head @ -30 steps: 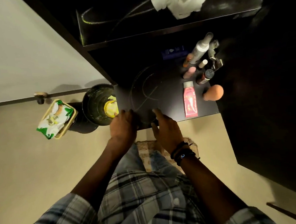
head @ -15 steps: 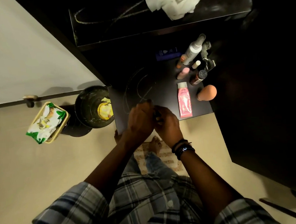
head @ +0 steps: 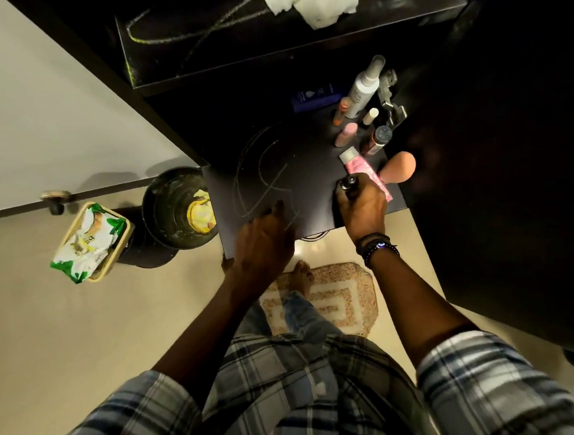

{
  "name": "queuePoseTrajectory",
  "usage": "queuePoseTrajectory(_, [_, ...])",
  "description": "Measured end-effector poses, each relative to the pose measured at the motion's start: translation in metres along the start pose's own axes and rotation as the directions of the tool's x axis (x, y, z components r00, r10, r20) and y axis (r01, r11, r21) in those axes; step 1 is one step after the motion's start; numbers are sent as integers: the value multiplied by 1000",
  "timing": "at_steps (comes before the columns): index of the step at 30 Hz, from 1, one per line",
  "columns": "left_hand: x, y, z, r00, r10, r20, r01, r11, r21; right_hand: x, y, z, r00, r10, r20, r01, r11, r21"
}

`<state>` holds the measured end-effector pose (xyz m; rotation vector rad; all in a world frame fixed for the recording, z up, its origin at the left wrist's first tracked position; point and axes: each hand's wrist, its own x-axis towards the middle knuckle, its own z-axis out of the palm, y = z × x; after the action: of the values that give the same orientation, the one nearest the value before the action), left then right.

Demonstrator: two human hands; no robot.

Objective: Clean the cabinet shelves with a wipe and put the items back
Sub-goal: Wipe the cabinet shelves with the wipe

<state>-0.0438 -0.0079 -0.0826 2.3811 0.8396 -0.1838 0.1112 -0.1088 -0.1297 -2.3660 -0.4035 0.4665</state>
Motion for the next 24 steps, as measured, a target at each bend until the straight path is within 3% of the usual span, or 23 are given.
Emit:
queuePoseTrajectory(5, [-11, -4, -12, 1000, -5, -11, 6, 999, 49, -11, -14, -20, 996, -87, -20, 87, 996, -4])
queuePoseTrajectory(11, [-25, 13, -55, 983, 8, -183, -1, 999, 40, -36, -64, -47, 954, -249, -169, 252, 968, 1])
queuePoseTrajectory(14, [-36, 12, -72, 963, 30, -267, -12, 997, 70, -36, -113, -62, 897, -332, -292, 353, 935, 21])
queuePoseTrajectory(17, [-45, 11, -83, 948, -12, -318, 7, 1000, -16, -23, -160, -79, 826, -412, -383, 454, 891, 19])
queuePoseTrajectory(20, [-51, 5, -95, 918, -36, -395, 32, 999, -17, 2, -192, -89, 787, -484, -382, 502, 863, -59])
queuePoseTrajectory(24, [-50, -5, -117, 851, -54, -522, 64, 998, 1, 30, -213, -94, 815, -507, -281, 450, 859, -245])
